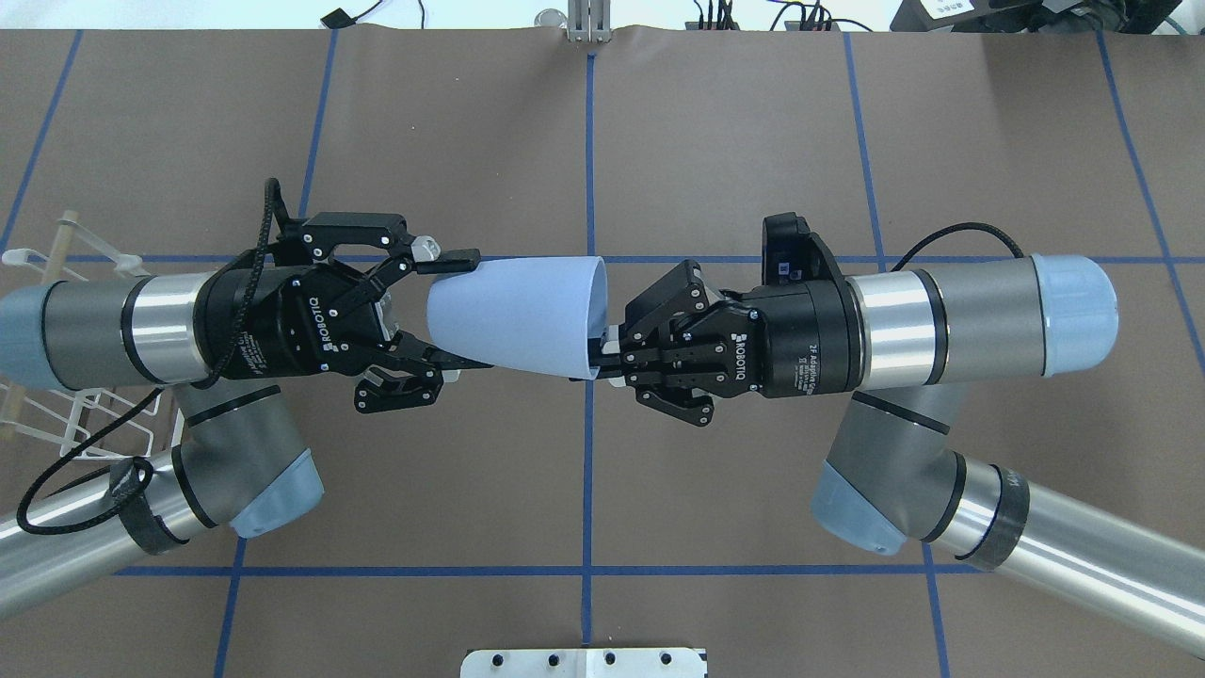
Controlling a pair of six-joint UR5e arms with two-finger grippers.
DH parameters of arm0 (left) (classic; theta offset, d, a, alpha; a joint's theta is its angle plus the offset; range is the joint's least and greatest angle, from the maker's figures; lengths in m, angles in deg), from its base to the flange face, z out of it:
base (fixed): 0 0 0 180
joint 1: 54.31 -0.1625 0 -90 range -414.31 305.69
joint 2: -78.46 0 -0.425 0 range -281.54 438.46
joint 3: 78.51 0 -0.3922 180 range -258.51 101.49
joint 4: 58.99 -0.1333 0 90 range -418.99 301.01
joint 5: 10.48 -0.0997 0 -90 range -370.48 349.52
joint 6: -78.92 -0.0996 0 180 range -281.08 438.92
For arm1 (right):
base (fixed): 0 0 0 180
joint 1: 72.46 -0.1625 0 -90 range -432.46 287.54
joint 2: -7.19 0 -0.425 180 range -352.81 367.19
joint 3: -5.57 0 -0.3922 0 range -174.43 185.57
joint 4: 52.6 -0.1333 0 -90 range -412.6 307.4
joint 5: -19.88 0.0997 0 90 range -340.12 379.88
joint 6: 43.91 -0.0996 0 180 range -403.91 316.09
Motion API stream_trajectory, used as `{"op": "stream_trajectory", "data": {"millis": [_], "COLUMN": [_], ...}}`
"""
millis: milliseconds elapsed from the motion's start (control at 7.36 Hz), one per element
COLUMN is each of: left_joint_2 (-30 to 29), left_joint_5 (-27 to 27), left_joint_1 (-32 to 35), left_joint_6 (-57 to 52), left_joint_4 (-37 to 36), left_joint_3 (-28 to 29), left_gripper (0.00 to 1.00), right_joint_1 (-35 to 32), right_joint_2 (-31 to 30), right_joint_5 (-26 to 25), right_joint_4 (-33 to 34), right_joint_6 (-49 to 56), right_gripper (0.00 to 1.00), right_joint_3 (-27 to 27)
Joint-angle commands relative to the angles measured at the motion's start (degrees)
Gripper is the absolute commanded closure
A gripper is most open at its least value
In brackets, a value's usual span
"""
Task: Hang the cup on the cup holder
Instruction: 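Close the left gripper on the cup's base and open the right gripper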
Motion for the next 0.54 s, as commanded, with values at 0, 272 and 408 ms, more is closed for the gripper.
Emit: {"op": "stream_trajectory", "data": {"millis": [0,272,408], "left_joint_2": [1.5,1.6,1.7], "left_joint_5": [0.0,0.1,0.0], "left_joint_1": [0.0,0.1,0.1], "left_joint_6": [0.0,0.0,-0.2], "left_joint_4": [0.2,0.3,0.2], "left_joint_3": [-0.4,-0.5,-0.9], "left_gripper": [1.00,1.00,1.00], "right_joint_1": [-2.0,-3.6,-5.1], "right_joint_2": [-0.1,-1.7,-3.3], "right_joint_5": [-0.7,-0.7,-0.2], "right_joint_4": [-1.3,-3.4,-4.8], "right_joint_6": [0.2,0.1,0.2], "right_gripper": [0.00,0.00,0.00], "right_joint_3": [-0.2,-0.2,-0.2]}}
